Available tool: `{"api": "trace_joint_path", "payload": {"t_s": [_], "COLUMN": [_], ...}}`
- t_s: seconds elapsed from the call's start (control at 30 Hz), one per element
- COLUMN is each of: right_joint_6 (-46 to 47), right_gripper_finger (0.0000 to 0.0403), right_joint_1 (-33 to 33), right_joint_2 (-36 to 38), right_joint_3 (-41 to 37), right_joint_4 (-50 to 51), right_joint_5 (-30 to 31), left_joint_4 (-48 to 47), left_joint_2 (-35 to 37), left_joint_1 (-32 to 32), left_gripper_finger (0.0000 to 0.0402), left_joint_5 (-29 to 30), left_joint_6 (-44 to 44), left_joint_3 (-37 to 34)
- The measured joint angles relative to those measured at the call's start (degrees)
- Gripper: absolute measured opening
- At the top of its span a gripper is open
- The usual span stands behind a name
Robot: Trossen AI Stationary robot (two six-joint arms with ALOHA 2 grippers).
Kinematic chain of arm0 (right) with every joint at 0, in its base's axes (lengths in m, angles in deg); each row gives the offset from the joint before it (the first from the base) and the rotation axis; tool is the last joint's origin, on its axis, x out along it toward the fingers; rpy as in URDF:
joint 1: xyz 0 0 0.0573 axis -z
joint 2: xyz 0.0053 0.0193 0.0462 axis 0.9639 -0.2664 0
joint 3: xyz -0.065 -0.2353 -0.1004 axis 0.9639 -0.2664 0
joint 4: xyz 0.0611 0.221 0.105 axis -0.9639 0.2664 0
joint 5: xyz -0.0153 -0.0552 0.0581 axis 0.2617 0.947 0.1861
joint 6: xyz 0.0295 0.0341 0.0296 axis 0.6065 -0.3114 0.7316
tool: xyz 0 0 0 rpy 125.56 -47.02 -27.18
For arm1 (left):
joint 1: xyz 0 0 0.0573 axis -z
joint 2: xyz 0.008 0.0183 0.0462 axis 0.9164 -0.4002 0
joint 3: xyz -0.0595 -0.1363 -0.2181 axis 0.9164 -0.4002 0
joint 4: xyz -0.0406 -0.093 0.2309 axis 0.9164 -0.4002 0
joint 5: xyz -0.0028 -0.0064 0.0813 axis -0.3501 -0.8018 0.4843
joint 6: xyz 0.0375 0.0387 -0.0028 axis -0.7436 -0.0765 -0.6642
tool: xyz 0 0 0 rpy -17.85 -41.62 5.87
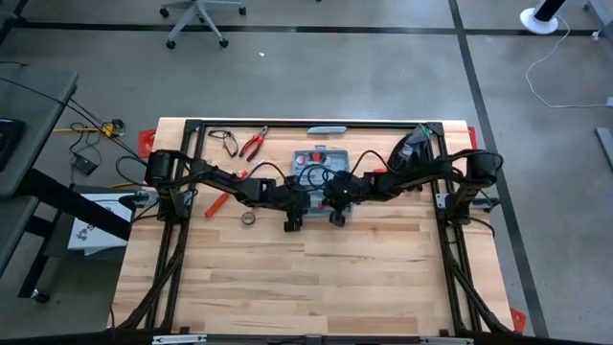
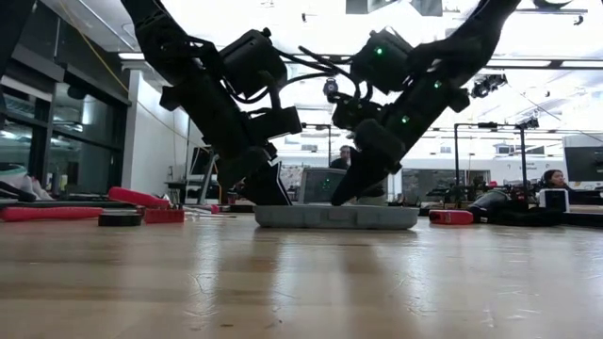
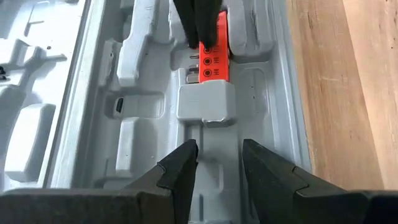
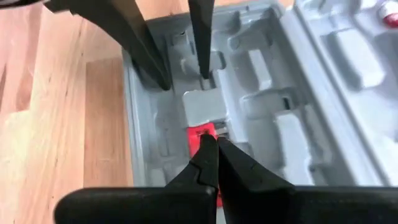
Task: Prefit tool cases
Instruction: Remove the orange multi-bit set from the gray tool case
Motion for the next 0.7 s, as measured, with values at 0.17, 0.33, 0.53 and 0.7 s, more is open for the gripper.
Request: {"api": "trace_joint_path", "payload": {"t_s": [0.17, 0.33, 0.53, 0.7], "right_joint_6": [-1.0, -4.2, -11.6, -14.6], "right_gripper_finger": [0.0002, 0.0000, 0.0030, 0.0099], "right_joint_1": [0.0, 0.0, 0.1, 1.3], "right_joint_2": [1.0, 0.0, -0.4, -0.7], "right_joint_3": [0.1, 0.1, 0.2, 0.2], "right_joint_4": [0.2, 3.4, 3.7, 2.0], "right_joint_5": [0.1, -0.2, -2.1, -7.5], "left_joint_4": [0.0, 0.1, 0.5, 1.4], "left_joint_2": [0.0, 0.0, 0.0, -0.1], "left_joint_1": [0.0, 0.0, 0.0, 0.0], "left_gripper_finger": [0.0126, 0.0126, 0.0126, 0.0126], "left_joint_5": [0.0, 0.0, 0.0, -0.2], "left_joint_6": [0.0, 0.0, 0.0, -0.5], "left_joint_3": [0.0, -0.1, -0.1, -0.2]}}
